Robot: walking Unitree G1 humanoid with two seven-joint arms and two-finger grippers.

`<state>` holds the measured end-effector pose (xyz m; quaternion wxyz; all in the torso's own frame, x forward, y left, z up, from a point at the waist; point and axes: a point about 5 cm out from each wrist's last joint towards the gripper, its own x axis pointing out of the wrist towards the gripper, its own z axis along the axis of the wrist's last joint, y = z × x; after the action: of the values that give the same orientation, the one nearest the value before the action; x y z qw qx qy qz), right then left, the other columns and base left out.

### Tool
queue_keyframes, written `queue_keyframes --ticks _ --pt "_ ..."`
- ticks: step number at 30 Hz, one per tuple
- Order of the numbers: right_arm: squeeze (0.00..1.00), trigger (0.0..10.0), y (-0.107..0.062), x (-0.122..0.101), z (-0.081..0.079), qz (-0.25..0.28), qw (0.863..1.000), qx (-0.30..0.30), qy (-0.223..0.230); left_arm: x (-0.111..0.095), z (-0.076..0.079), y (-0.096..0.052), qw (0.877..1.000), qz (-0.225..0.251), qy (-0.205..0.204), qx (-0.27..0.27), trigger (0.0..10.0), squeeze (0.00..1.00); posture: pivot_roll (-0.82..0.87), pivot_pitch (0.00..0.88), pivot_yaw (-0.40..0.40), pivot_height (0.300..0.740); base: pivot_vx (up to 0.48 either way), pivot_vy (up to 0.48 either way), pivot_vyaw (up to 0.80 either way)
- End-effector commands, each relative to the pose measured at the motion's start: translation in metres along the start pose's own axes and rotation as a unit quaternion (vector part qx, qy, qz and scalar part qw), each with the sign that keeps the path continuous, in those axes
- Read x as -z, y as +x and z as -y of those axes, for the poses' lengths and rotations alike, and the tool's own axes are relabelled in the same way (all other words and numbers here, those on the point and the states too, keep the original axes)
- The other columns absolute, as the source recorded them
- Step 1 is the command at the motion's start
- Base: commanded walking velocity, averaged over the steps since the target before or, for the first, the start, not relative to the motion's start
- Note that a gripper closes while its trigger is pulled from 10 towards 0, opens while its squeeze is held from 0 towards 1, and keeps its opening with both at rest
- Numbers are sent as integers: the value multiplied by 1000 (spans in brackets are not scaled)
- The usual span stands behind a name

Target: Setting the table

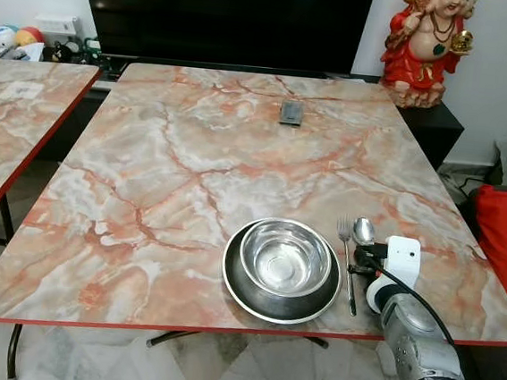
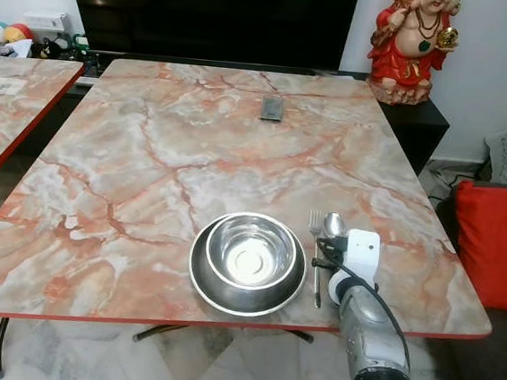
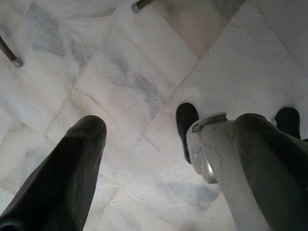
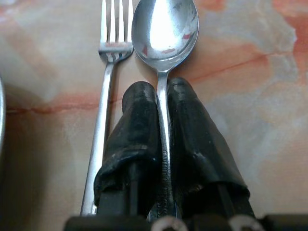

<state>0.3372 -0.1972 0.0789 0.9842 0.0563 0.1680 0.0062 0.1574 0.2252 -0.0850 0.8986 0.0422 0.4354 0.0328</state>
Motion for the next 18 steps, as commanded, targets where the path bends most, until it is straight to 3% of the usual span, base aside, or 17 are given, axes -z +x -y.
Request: queue_keyframes --ticks 1,10,11,18 --pt "0 10000 1 0 -1 -2 1000 0 -7 8 -3 -2 1000 -20 -1 -2 10000 0 1 82 7 740 0 0 0" --pt "0 10000 0 4 2 -7 1000 6 -12 7 -3 -2 1000 -19 -2 -2 10000 0 4 87 6 740 0 0 0" --pt "275 10000 0 4 2 -9 1000 5 -13 7 -3 -2 1000 -19 -2 -2 10000 0 5 89 6 740 0 0 0" --pt "302 10000 1 5 -2 -13 1000 2 -13 7 -1 -1 1000 -17 -3 -2 10000 0 8 92 5 740 0 0 0"
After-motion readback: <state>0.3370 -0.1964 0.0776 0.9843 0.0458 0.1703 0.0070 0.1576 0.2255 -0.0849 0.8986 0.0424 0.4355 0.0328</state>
